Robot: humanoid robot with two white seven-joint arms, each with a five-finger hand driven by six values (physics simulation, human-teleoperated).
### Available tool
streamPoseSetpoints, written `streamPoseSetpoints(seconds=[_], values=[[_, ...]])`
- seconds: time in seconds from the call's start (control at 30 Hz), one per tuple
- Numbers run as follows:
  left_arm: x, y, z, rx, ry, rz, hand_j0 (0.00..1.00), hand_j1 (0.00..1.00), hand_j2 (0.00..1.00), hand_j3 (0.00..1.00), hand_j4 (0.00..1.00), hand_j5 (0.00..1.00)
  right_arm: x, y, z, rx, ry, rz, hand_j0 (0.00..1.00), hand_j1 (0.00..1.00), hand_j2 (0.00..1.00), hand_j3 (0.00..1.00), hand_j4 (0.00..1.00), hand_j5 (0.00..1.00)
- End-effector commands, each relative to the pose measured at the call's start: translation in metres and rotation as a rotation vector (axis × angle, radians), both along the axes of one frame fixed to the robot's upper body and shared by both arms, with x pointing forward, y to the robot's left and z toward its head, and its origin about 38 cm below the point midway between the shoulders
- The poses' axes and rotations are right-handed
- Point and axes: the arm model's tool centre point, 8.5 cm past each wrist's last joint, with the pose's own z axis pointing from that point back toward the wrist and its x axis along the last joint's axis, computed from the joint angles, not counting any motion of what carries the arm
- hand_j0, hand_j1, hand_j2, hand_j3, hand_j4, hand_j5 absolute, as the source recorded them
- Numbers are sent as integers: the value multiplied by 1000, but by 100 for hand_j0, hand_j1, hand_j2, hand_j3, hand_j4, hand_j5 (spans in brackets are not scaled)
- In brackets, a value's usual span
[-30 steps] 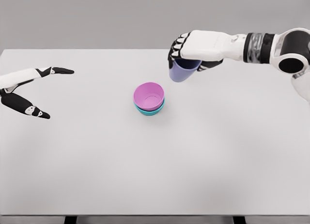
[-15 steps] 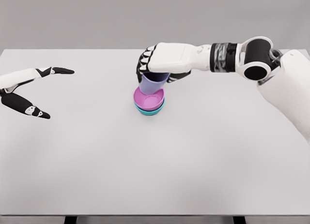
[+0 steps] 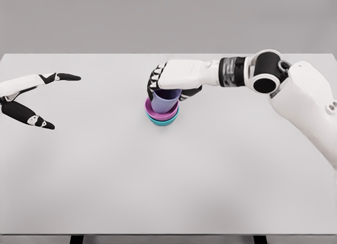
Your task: Stacking bowl and cup with both arms
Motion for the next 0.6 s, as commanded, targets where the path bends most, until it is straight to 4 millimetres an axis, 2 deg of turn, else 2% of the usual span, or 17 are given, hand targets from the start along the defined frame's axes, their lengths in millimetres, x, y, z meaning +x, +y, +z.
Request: streamPoseSetpoints(seconds=[0.0,0.17,0.2,0.23,0.33,0.4,0.5,0.57], values=[[0,0,0,-6,3,2,100,100,100,100,100,100,1,1,-5,-2,17,-5,62,62,62,62,62,62],[0,-2,-1,8,0,-3,100,100,100,100,100,100,2,2,-7,-2,22,-7,64,64,64,64,64,64],[0,-2,-2,8,1,-3,100,100,100,100,100,100,1,3,-5,0,19,-4,71,71,71,71,71,71],[0,-1,-2,8,2,-2,100,100,100,100,100,100,0,3,-5,-3,15,0,99,99,99,99,99,99],[0,-1,-2,8,0,-1,100,100,100,100,100,100,-3,4,1,2,-3,11,100,100,100,100,100,100],[0,-1,-2,15,-1,-2,100,100,100,100,100,100,-5,2,12,11,-30,20,100,100,100,100,100,100],[-1,-2,-5,13,5,-5,100,100,100,100,100,100,11,-54,45,70,-88,-111,100,100,100,100,100,100],[0,-4,-6,9,7,-8,100,100,100,100,100,100,14,-118,48,71,-97,-245,100,100,100,100,100,100]])
